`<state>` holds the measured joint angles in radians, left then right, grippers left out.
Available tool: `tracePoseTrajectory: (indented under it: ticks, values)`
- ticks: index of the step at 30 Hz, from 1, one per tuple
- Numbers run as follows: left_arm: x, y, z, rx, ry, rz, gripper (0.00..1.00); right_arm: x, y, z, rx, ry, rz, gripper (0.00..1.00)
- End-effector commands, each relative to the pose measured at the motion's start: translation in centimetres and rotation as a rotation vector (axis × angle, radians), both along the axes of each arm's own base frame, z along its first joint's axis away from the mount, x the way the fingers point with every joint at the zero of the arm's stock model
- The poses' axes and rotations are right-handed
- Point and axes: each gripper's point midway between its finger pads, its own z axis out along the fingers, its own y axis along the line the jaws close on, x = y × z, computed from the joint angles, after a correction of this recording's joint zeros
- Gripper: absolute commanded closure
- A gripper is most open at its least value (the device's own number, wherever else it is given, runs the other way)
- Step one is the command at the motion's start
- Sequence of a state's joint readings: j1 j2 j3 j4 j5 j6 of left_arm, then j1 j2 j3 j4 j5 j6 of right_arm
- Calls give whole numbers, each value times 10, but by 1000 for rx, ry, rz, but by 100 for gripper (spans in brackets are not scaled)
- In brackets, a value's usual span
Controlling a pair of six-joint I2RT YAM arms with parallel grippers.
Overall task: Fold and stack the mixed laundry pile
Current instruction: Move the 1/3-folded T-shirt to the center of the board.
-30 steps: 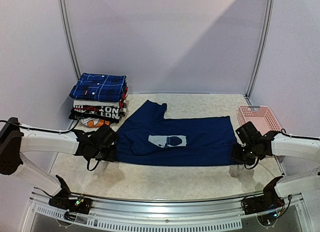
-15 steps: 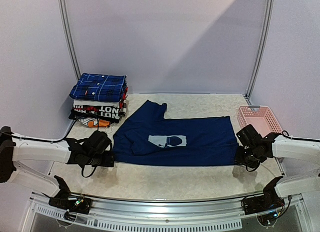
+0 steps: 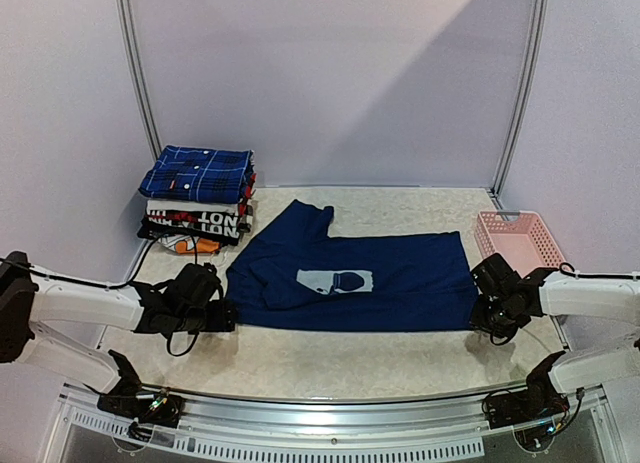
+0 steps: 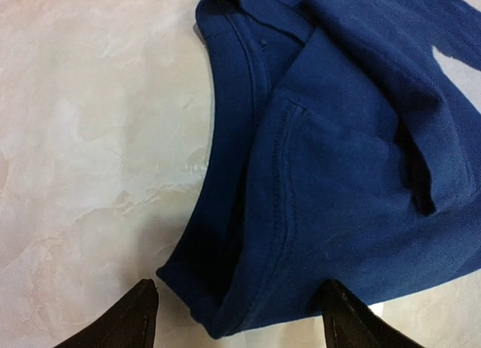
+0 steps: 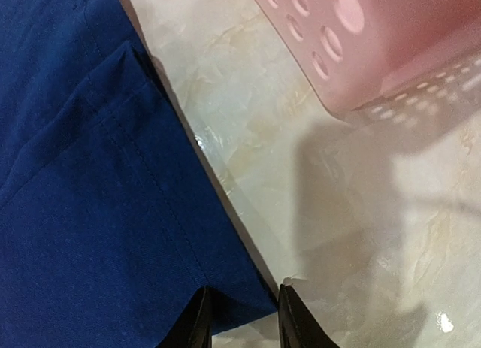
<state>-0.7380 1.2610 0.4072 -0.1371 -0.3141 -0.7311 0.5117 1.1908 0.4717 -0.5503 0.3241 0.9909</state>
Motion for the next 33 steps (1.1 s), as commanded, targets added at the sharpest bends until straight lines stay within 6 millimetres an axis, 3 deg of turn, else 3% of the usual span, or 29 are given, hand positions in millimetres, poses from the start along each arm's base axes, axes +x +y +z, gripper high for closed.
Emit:
tracePoseTrajectory:
  ticks: [1,3,12,16,21,27,33]
  values:
    - [4,4,-8,-36,-1,35,23,3,-1,-2,-11,-16,-17,70]
    - [4,2,-8,-51,-6,36,24,3,-2,-2,-17,-10,-18,71]
    - [11,-1,-4,-99,-53,48,30,3,-2,-3,-22,-8,-16,96]
    - [11,0,-2,-113,-62,59,32,3,-1,-3,-21,-7,-11,100]
    - [9,3,10,-139,-97,61,23,4,-1,-3,-21,-7,-9,100]
    - [6,12,7,-110,-100,87,33,4,-2,-3,-22,-8,-11,100]
    - [6,9,-7,-111,-63,92,36,3,-1,-3,-19,-6,-7,100]
